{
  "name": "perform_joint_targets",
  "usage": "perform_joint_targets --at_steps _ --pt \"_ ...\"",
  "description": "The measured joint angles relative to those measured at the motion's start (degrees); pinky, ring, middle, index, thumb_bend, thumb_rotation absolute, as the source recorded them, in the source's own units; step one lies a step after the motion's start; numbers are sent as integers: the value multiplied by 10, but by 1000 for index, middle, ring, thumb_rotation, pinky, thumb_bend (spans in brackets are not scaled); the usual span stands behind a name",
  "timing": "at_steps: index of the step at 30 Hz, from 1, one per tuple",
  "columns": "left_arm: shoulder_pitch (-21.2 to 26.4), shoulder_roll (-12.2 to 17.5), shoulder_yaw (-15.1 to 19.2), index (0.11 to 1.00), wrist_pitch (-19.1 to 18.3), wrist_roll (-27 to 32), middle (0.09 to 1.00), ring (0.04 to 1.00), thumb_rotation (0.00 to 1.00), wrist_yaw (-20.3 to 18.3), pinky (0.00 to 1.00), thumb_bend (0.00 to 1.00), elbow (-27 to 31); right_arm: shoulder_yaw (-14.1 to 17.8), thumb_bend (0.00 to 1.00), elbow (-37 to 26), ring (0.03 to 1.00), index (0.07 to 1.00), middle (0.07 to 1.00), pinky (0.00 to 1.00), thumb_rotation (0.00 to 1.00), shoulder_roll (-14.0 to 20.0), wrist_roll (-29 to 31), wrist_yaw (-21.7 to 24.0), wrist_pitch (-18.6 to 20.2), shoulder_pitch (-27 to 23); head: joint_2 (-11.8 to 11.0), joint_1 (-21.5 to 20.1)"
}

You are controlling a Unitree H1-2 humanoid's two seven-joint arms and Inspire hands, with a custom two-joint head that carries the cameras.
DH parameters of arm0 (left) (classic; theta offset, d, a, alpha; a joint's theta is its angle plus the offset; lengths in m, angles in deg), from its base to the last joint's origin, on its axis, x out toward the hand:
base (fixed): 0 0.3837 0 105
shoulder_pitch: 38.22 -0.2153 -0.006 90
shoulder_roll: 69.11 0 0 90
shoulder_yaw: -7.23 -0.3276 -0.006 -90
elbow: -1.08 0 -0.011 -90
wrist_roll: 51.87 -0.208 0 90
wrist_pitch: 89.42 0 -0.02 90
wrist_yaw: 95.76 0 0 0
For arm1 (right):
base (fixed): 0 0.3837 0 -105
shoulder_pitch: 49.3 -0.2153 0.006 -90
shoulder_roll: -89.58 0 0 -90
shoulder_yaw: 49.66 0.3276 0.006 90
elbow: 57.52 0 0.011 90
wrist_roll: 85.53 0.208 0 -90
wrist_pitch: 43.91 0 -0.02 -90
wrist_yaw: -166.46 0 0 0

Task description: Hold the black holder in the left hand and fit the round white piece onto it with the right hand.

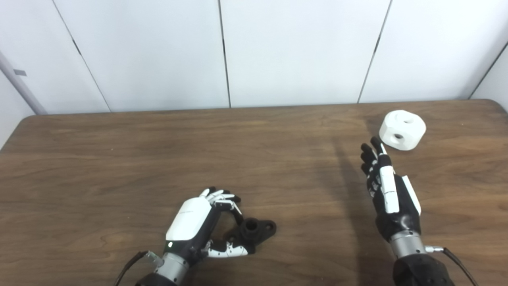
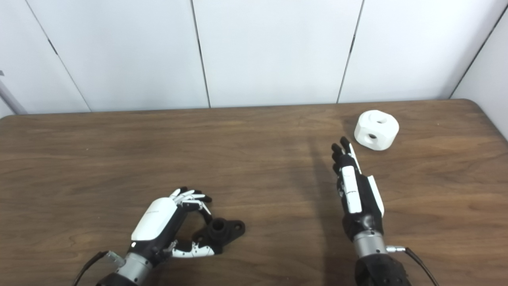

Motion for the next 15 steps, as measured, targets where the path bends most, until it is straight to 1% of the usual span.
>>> perform_joint_targets --at_steps 3,5,7,9,10,11,12,13,15 --pt "-1 -3 2 485 7 -1 797 878 48 6 978 521 -7 0 589 -1 968 927 941 1000 835 1 -4 -1 6 0 -1 -2" --pt "-2 -4 3 485 13 -1 796 877 48 11 980 521 -11 0 578 -1 958 900 937 1000 791 1 -8 -2 11 0 -2 -7" --pt "-3 -4 4 485 23 -1 796 876 47 18 981 521 -17 1 578 -1 939 857 922 990 708 1 -14 -5 11 -1 -2 -11" --pt "-3 -4 5 485 30 0 798 877 47 24 979 521 -24 3 580 -1 913 807 884 953 626 0 -27 -17 11 -2 -3 -15" --pt "-3 -4 5 485 33 0 797 875 47 26 974 521 -27 4 611 -1 911 769 868 951 602 -1 -42 -27 11 -3 -5 -21" --pt "-3 -4 5 485 37 0 796 873 47 28 969 521 -29 4 627 -1 923 748 874 970 574 -1 -62 -36 11 -5 -5 -21" --pt "-3 -4 5 485 39 0 797 873 48 28 968 521 -29 4 636 -1 924 732 873 968 553 -1 -79 -44 10 -6 -4 -30" --pt "-3 -4 5 485 40 0 796 873 48 29 968 521 -30 4 661 -1 924 719 876 961 518 -1 -99 -52 10 -7 -4 -30" --pt "-3 -4 7 485 41 0 796 873 47 29 967 521 -30 6 708 1 941 703 895 974 447 -1 -124 -68 10 -9 -8 -45"
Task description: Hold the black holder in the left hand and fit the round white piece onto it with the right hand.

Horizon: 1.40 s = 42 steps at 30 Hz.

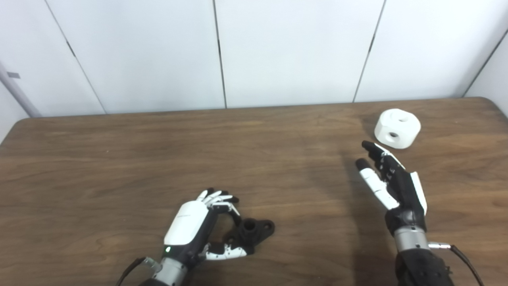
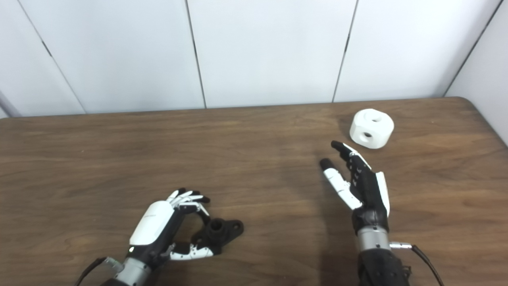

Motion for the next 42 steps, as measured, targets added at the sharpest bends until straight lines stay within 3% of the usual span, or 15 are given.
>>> perform_joint_targets --at_steps 3,7,15,18,28,35,42 --pt "0 0 3 485 5 1 793 870 47 0 960 521 -3 8 739 6 961 678 900 997 381 0 -21 -17 0 -6 -4 -22" --pt "0 0 7 485 11 2 781 856 47 4 945 521 -10 18 789 10 973 714 909 1000 313 12 -39 -21 2 -24 -11 -50" --pt "2 2 13 485 29 2 772 841 46 14 923 521 -21 31 851 10 973 757 923 1000 364 69 -78 -9 40 -69 -18 -99" --pt "2 2 15 484 31 2 770 839 46 14 923 521 -21 30 861 11 950 741 913 959 381 92 -102 -5 56 -82 -21 -114" --pt "6 6 18 485 30 2 763 837 43 3 912 520 -20 30 864 39 978 781 964 947 338 144 -172 1 98 -136 -28 -145" --pt "7 7 20 485 30 2 759 836 43 0 902 520 -20 34 960 93 1000 827 1000 996 333 195 -210 68 119 -186 -33 -149" --pt "7 9 21 485 29 2 757 833 43 -3 896 520 -17 44 986 163 1000 835 1000 994 297 207 -290 166 119 -235 -33 -149"
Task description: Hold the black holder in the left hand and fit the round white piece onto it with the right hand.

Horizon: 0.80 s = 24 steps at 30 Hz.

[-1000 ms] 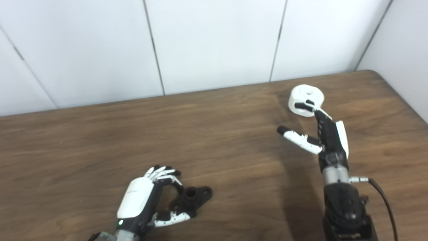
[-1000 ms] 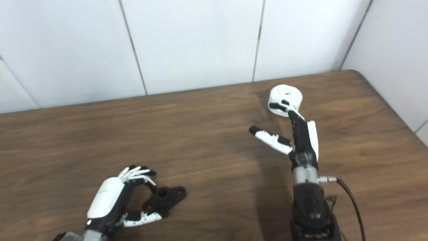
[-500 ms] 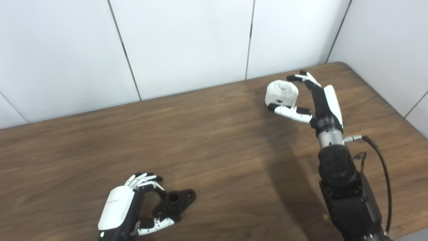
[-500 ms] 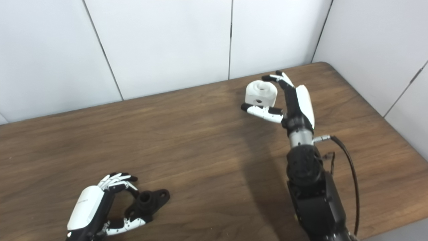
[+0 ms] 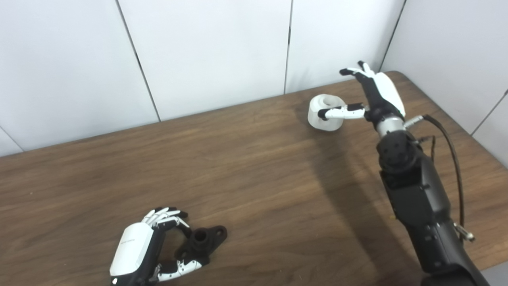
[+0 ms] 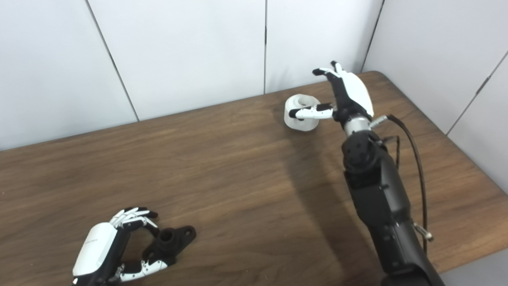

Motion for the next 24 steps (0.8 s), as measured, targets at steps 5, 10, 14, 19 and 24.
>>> perform_joint_targets --at_steps 5,10,14,19,24 --pt "1 0 -1 485 0 -3 753 829 43 0 891 520 0 -14 1000 54 1000 853 1000 997 321 29 -26 37 0 -26 -1 4" --pt "1 0 0 484 0 -4 748 824 44 1 882 520 0 -22 1000 87 1000 855 1000 997 313 46 -47 75 0 -39 -3 4" --pt "2 -1 -1 484 0 -5 751 825 44 3 888 520 0 -28 1000 105 1000 851 1000 1000 321 47 -74 105 0 -49 -4 7" --pt "1 -3 0 485 0 -5 755 830 43 3 892 520 -1 -37 985 116 1000 835 1000 1000 310 47 -88 117 0 -57 -5 8" --pt "1 -5 0 484 -1 -5 755 832 43 3 896 520 -1 -47 950 134 1000 829 1000 1000 319 49 -90 114 0 -63 -5 11"
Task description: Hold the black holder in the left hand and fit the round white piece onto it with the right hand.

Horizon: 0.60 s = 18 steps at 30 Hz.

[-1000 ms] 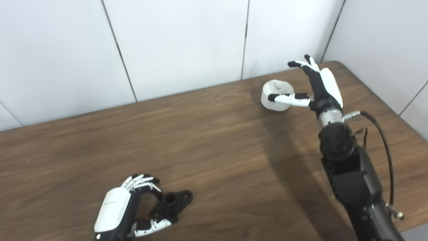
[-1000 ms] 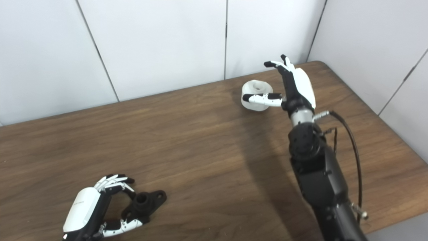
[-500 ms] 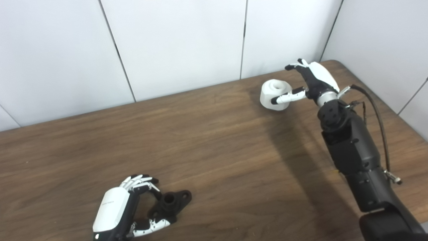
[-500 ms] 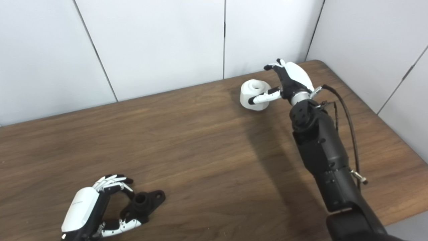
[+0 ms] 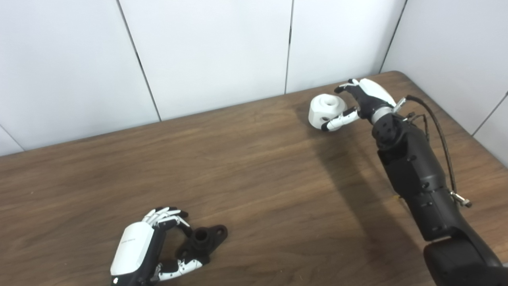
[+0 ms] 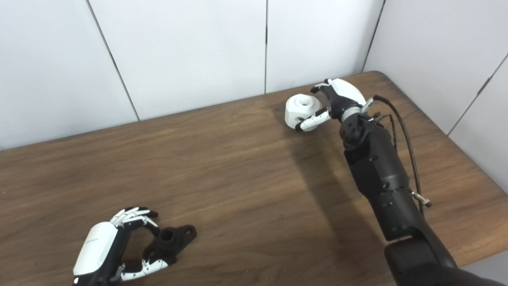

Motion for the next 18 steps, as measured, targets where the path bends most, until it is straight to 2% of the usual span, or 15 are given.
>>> perform_joint_targets --at_steps 6,18 --pt "0 -1 0 485 0 0 757 831 43 0 895 520 0 -15 911 4 1000 797 994 1000 328 0 4 -20 0 1 -3 5" --pt "0 -3 0 485 -1 -2 760 833 43 1 900 520 -1 -24 887 10 1000 759 974 1000 315 0 24 -60 0 8 -6 13"
